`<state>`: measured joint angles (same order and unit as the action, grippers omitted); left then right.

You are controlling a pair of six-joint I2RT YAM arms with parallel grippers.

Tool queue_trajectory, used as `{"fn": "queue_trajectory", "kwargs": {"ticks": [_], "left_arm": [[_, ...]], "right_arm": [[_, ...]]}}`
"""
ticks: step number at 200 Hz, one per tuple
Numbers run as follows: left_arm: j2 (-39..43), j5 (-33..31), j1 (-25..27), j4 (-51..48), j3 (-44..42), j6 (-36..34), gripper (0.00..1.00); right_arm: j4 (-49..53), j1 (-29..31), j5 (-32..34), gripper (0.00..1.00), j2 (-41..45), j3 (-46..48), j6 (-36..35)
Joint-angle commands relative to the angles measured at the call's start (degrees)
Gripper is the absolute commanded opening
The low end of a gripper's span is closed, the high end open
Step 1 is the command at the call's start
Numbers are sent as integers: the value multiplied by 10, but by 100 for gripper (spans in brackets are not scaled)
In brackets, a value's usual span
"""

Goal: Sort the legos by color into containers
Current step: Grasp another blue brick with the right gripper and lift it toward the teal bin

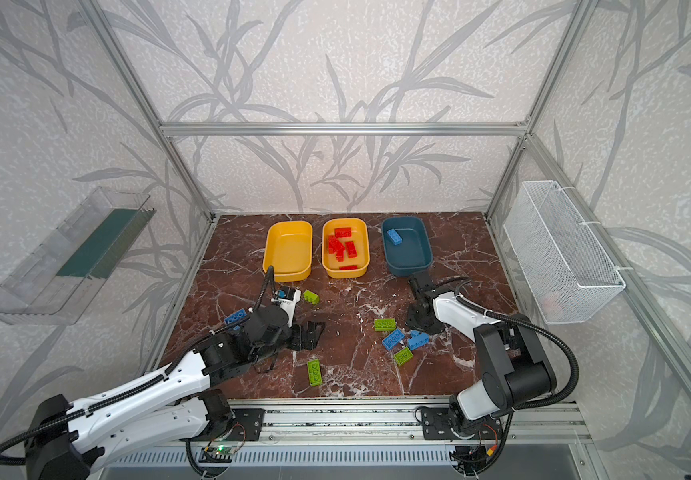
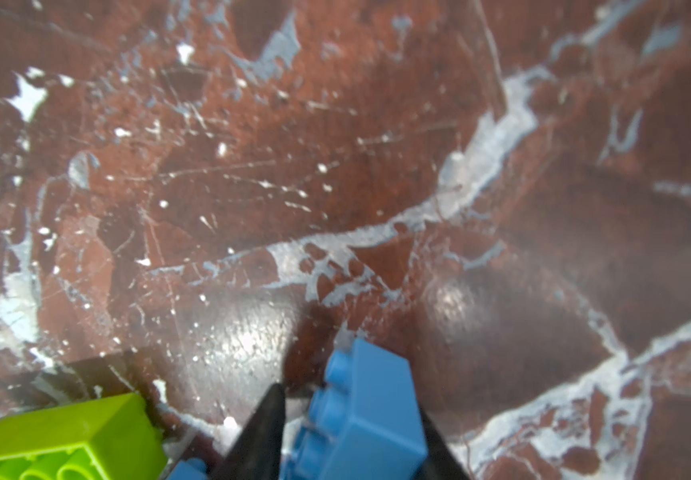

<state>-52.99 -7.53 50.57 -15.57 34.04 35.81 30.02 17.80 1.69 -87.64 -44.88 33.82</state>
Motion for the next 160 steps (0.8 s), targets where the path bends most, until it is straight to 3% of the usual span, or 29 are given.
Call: {"fn": "queue_trajectory", "kwargs": {"ticks": [1,26,96,117,160], "left_arm": [[9,-23,1,-11,-6,4,99],[7,-29,1,-11,-4,-1,99],[-61,-36,-7,-1,39,-26,99],[-102,-32,-17,9,61,-35,99],[-196,4,-68,36,120,-44,99]], "right_arm": [[13,3,17,28,-18,-19,3],[30,3,30,19,-14,-38,-3],[52,-2,63,19,-3,-191,-48],[19,-21,59,21,-49,-254,-76],[11,-65,30,21,-228,-436,-102]]}}
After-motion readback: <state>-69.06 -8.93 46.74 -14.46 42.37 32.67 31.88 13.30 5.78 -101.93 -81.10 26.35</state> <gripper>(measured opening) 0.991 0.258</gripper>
